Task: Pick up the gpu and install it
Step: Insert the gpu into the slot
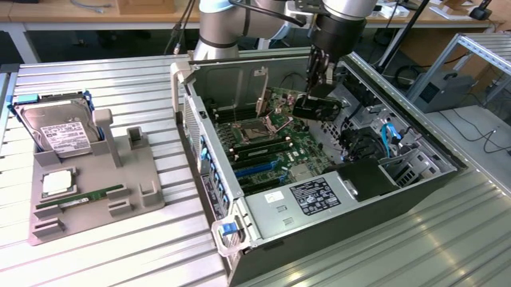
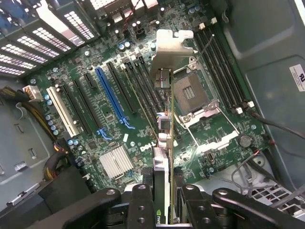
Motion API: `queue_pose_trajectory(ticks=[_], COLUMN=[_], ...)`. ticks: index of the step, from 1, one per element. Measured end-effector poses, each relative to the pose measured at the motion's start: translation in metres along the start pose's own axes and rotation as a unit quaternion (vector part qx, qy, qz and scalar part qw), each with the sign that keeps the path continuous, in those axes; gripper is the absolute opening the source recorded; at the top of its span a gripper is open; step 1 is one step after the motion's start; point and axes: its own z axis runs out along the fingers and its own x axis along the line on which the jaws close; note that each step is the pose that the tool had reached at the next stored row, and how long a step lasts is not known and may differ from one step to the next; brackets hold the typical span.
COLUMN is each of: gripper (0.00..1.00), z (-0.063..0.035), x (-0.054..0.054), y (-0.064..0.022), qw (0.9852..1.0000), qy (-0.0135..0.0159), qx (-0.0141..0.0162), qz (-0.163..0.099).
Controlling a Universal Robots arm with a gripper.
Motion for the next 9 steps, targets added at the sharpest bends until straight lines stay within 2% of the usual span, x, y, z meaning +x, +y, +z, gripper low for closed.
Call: queue_pose_trajectory(ticks=[9], gripper=[0.27], z=[0.0], x=[0.0], y=[0.0], qw=[0.9989], qy=[-0.0004], qx=[0.0002], qz=[-0.047])
